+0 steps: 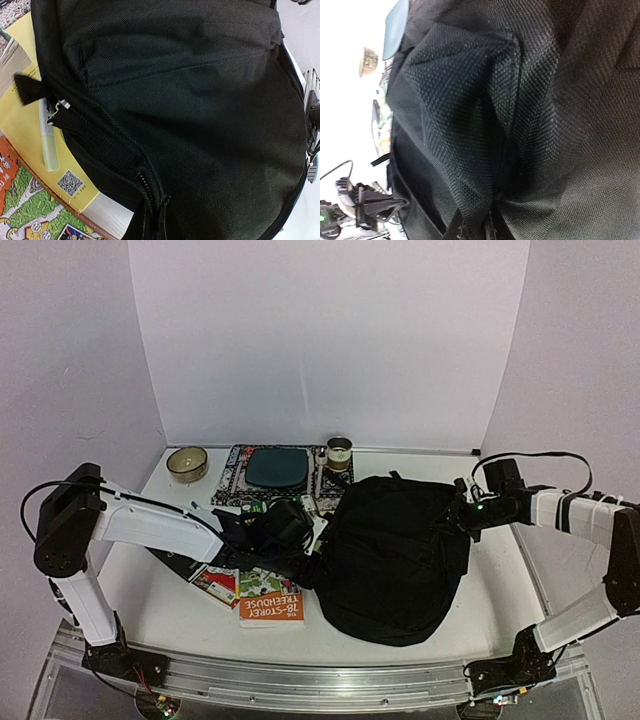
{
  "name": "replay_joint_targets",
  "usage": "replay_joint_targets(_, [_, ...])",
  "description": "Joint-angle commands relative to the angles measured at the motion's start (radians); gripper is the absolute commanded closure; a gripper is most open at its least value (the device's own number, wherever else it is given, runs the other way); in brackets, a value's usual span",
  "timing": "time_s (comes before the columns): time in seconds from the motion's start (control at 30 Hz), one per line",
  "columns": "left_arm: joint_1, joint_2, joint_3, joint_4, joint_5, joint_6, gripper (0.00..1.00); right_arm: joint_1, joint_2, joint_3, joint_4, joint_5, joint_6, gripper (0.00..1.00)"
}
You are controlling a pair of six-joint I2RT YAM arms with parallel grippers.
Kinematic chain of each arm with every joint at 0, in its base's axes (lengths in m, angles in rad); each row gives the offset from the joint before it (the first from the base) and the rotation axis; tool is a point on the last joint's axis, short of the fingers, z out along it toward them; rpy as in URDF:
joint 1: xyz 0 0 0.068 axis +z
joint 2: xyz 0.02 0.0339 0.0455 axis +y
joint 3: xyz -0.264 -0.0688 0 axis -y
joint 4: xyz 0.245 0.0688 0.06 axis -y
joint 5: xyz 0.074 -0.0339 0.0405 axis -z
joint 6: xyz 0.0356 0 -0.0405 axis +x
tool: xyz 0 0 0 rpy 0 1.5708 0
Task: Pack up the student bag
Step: Grab the student bag from the center of the board, then pick up the lower front pocket of the student bag.
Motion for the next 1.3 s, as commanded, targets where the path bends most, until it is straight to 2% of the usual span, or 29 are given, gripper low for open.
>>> replay_joint_targets(0.0, [0.013,0.013,0.058,0.006,-0.045,0.030,1.00,0.010,-0.051,-0.011,0.007,-0.100,0.033,0.86])
replay_joint_targets(0.13, [0.012,0.011,0.065,0.004,-0.044,0.042,1.00,0.011,-0.065,-0.012,0.016,-0.095,0.048,0.89])
replay_joint_targets(0.3, [0.012,-0.002,0.083,-0.022,-0.108,0.044,0.88,0.016,-0.085,-0.018,0.049,-0.103,0.077,1.00])
replay_joint_targets(0.53, [0.013,-0.061,0.126,-0.110,-0.222,0.047,0.42,0.052,-0.137,0.000,0.029,-0.059,0.107,1.00])
replay_joint_targets(0.67, [0.013,-0.102,0.172,-0.152,-0.270,0.065,0.29,0.083,-0.194,0.051,-0.088,0.032,0.082,1.00])
replay_joint_targets(0.9, [0.007,-0.096,0.289,-0.154,-0.224,0.101,0.23,0.183,-0.233,0.137,-0.191,0.155,0.066,1.00])
replay_joint_targets(1.13, [-0.029,0.058,0.519,-0.148,-0.024,0.152,0.22,0.316,-0.214,0.185,-0.223,0.295,0.073,1.00])
replay_joint_targets(1.27, [-0.044,0.141,0.624,-0.137,0.041,0.178,0.23,0.347,-0.214,0.211,-0.233,0.317,0.082,1.00])
